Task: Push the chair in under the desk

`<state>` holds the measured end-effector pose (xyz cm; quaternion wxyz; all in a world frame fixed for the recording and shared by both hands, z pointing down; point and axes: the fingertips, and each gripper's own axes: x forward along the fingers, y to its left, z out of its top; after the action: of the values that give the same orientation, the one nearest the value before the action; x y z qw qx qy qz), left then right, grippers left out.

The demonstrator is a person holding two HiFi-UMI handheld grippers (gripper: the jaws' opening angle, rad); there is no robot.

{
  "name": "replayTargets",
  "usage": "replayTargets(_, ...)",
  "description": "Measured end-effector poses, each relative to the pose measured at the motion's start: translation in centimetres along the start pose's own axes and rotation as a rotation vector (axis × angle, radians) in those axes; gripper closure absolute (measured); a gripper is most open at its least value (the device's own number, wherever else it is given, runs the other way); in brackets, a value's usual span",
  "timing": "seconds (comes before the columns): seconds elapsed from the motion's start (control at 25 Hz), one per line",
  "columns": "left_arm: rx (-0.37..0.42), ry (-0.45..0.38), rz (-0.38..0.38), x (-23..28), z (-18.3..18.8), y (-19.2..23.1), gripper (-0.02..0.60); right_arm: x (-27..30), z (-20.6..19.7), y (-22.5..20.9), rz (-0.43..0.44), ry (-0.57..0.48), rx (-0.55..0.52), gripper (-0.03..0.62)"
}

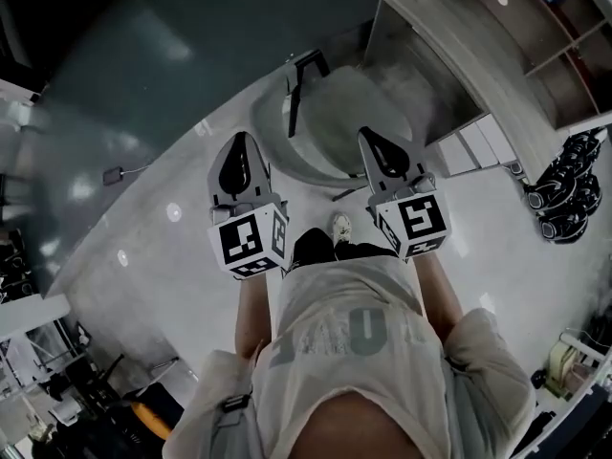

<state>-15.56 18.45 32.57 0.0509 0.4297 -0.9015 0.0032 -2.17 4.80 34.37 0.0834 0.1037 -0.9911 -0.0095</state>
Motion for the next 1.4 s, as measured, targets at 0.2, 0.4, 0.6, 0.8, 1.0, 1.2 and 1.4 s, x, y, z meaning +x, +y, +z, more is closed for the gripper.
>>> replayTargets(0.2,-0.011,0.037,-0.024,4.4,-0.2,1.7,0.557,4.5,0.6,-0.1,0.012,0.009,0.014,0.577)
replayTargets(0.4,-0.007,0.056,-0.058,7.3,0.1,2.8,0.557,7.0,1.2,0.3,0.009,0.012,0.042,0.577)
replayTargets(0.6,-0.036,0.060,-0.038,8.7,-0.1,4.7,0.557,8.9,1.2,0.8,0.038,0.008,0.054,0.577)
replayTargets(0.8,-0.101,0.124,-0.067,9.1,-2.1,6.2,0.494,10.2,0.6,2.5,0.073,0.020,0.081,0.574)
replayTargets(1.0,-0.146,0.262,-0.134,9.9,-6.5,6.6,0.377,11.9,-1.7,4.8,0.133,0.113,0.124,0.402)
replayTargets(1.2,-0.230,0.490,-0.156,10.0,-15.0,7.0,0.373,13.0,-9.5,9.7,0.254,0.341,0.139,0.399)
replayTargets(1.4,-0.301,0.658,-0.174,9.8,-21.5,6.6,0.373,12.6,-17.2,14.2,0.343,0.537,0.092,0.391)
